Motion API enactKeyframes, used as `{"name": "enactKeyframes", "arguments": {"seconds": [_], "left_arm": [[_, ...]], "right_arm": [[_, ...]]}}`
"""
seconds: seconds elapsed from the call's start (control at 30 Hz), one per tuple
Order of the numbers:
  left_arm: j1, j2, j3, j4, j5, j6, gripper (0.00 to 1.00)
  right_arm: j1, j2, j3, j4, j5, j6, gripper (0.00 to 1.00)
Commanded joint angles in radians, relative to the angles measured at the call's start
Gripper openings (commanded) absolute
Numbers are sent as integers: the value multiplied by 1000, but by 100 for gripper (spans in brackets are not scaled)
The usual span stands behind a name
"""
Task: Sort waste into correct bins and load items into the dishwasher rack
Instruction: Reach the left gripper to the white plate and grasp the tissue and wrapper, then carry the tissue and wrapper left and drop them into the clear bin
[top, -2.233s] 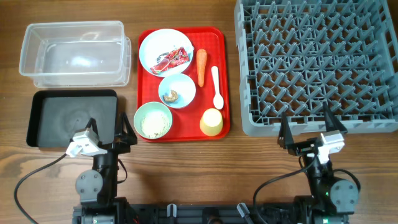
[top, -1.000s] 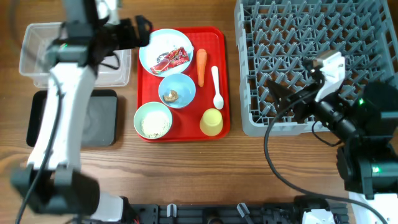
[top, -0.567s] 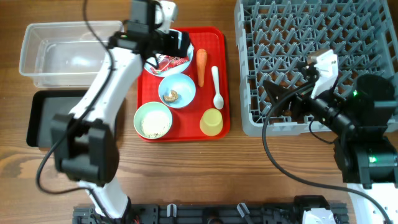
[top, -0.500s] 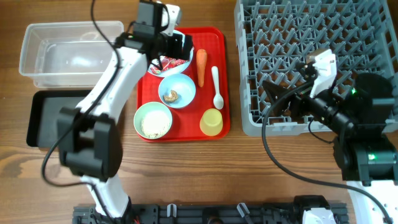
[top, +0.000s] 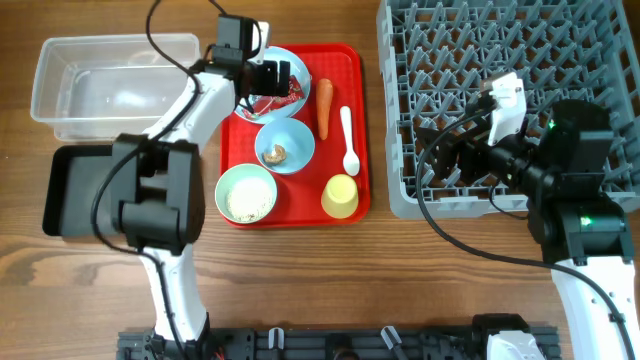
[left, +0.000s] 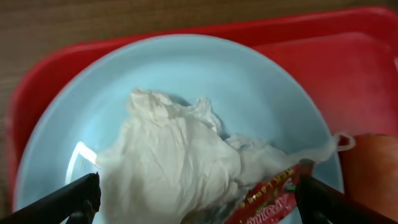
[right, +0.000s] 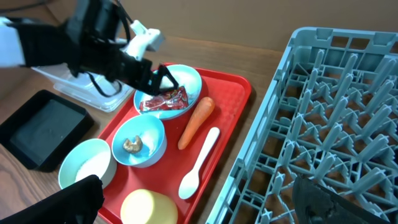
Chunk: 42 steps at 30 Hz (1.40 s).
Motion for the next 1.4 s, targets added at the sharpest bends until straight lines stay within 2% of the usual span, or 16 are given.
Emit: {"name": "enactKeyframes", "arguments": {"seconds": [0.0, 0.13, 0.23, 0.37, 0.4, 0.6, 0.83, 0.97, 1.13, 1.27, 1.37], "left_arm": [[-13, 68, 13, 9, 23, -9, 100], [-26, 107, 12, -4, 23, -10, 99], [-29, 118, 6, -4, 23, -10, 75], [-29, 117, 6, 9, 23, -10, 15], [-28, 114, 6, 16, 23, -10, 5], [-27, 61, 26, 22, 23, -10, 4], [-17, -117, 53, 12, 13, -19, 4], [18, -258, 53, -76, -34, -109, 4], [128, -417, 53, -288, -92, -242, 4], [257, -431, 53, -391, -177, -327, 4], [360, -383, 53, -393, -179, -405, 4]], "right_arm": [[0, 8, 18, 0, -24, 8, 98], [0, 8, 18, 9, -24, 8, 98], [0, 8, 18, 18, -24, 9, 96], [0, 8, 18, 23, -24, 8, 93], [0, 8, 18, 23, -24, 8, 93], [0, 8, 18, 24, -24, 11, 92], [0, 8, 18, 45, -24, 38, 91], [0, 8, 18, 45, -24, 39, 89], [0, 8, 18, 45, -24, 60, 89], [0, 8, 18, 47, -24, 60, 89], [0, 8, 18, 51, -24, 60, 89]]}}
